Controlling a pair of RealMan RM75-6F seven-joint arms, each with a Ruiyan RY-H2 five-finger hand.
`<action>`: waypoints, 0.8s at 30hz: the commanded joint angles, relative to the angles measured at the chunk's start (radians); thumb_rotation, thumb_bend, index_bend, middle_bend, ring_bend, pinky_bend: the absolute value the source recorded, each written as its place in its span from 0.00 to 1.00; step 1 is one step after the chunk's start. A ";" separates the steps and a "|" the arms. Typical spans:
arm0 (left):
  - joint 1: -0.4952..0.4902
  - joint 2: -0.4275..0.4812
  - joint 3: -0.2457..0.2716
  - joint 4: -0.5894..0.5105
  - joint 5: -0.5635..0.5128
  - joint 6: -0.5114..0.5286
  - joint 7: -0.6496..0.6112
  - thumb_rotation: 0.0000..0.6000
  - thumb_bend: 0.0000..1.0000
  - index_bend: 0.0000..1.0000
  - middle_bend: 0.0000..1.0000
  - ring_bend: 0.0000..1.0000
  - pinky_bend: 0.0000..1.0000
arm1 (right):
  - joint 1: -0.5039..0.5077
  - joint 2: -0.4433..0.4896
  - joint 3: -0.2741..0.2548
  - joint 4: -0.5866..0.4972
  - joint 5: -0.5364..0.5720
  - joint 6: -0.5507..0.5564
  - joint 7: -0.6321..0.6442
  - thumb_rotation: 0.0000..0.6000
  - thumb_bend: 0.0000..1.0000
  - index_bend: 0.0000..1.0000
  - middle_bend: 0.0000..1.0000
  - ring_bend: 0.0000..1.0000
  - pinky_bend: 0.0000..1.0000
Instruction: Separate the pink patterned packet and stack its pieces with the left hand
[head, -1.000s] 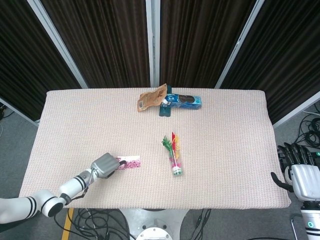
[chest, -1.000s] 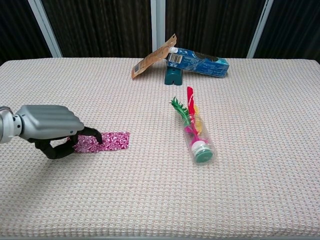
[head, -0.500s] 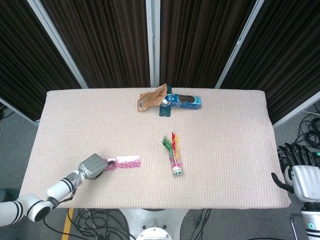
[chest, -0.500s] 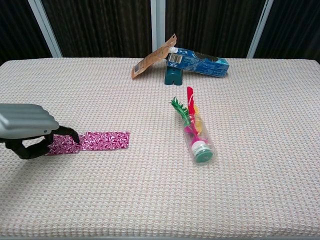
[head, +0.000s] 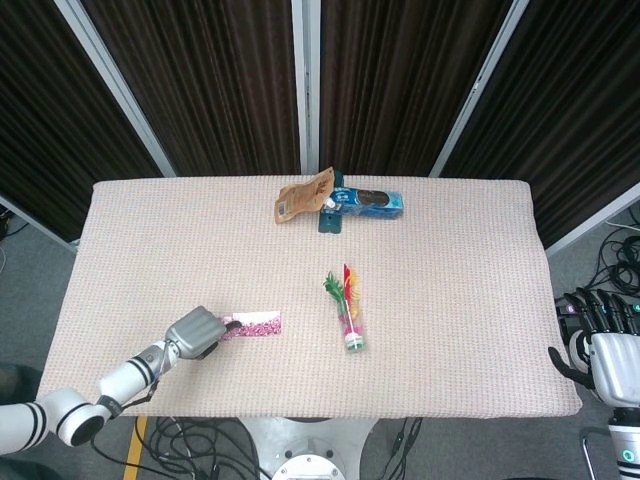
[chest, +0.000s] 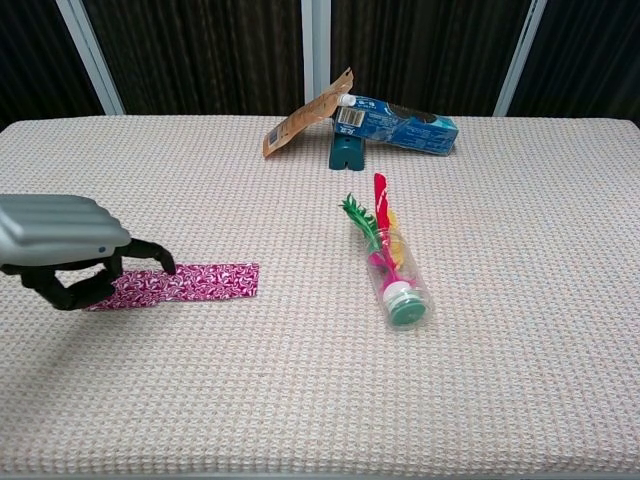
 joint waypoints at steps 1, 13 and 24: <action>-0.019 -0.023 -0.006 0.002 -0.002 -0.025 0.025 1.00 0.61 0.23 0.85 0.88 0.93 | -0.001 0.000 -0.001 0.002 0.001 -0.002 0.002 0.86 0.20 0.13 0.09 0.00 0.00; -0.061 -0.086 -0.019 0.057 -0.064 -0.081 0.106 1.00 0.61 0.23 0.85 0.88 0.92 | -0.007 -0.003 -0.002 0.016 0.010 -0.004 0.013 0.86 0.20 0.13 0.09 0.00 0.00; -0.096 -0.107 -0.035 0.127 -0.160 -0.114 0.161 1.00 0.61 0.23 0.85 0.88 0.92 | -0.012 -0.004 -0.002 0.025 0.017 -0.007 0.023 0.85 0.20 0.13 0.09 0.00 0.00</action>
